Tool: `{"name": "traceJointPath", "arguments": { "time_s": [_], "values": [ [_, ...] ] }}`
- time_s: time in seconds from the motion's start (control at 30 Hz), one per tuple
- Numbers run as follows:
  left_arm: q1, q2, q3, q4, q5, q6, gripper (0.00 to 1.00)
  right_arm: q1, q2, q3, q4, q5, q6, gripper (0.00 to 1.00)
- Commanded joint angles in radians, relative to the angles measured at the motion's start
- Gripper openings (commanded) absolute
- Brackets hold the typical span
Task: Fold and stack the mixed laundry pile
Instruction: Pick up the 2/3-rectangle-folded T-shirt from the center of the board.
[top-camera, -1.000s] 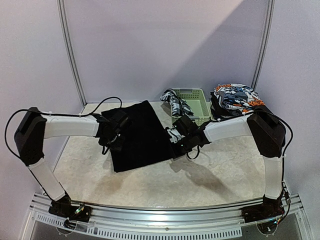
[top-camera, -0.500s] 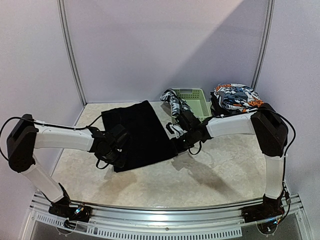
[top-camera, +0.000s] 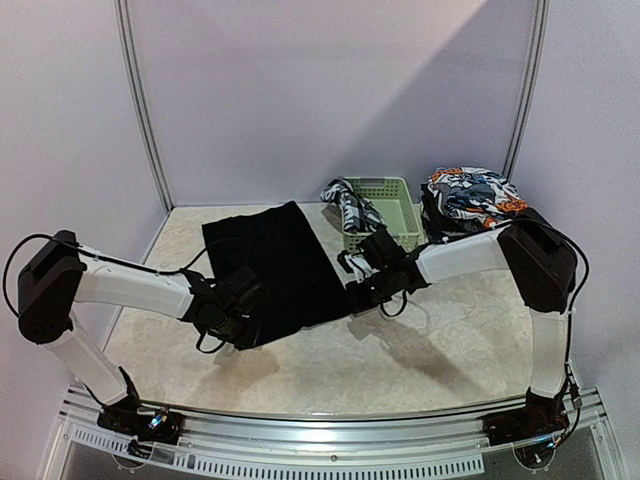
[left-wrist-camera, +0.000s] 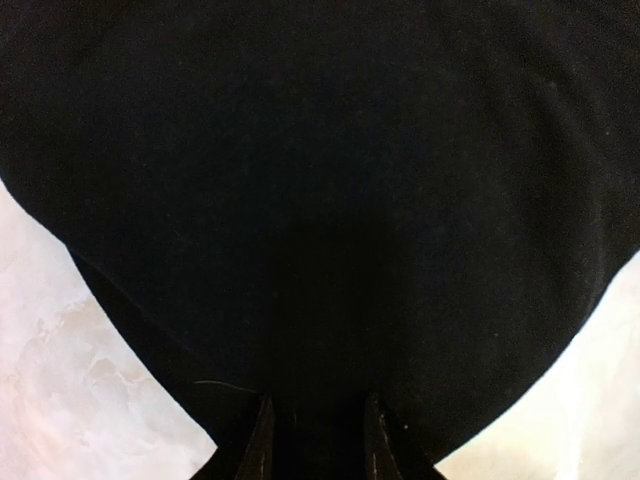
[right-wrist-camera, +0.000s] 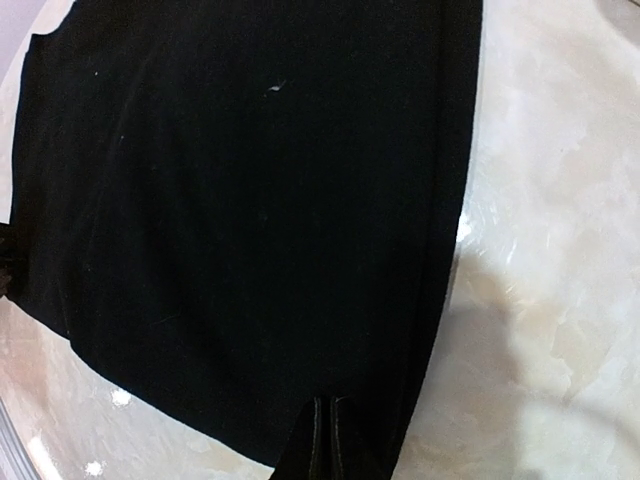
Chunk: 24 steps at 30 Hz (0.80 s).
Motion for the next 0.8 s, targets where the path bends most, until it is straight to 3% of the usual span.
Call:
{"name": "traceJointPath", "arguments": {
  "time_s": [0.0,0.4,0.57,0.77],
  "values": [
    [-0.06,0.008,-0.058,-0.038,0.036,-0.036,0.31,0.0,-0.001,-0.093,-0.035,0.012,0.037,0.06],
    [-0.177,-0.098,-0.091,-0.185,-0.063,-0.092,0.31,0.063,-0.12,-0.246,-0.05,0.062,0.109,0.06],
    [-0.218,-0.189,-0.059,-0.292,-0.105,-0.086,0.36,0.072,-0.181,-0.246,-0.063,0.068,0.136,0.08],
    [-0.246,-0.313,-0.073,-0.326,-0.104,-0.098,0.53,0.073,-0.261,-0.259,-0.048,0.012,0.131,0.3]
  ]
}}
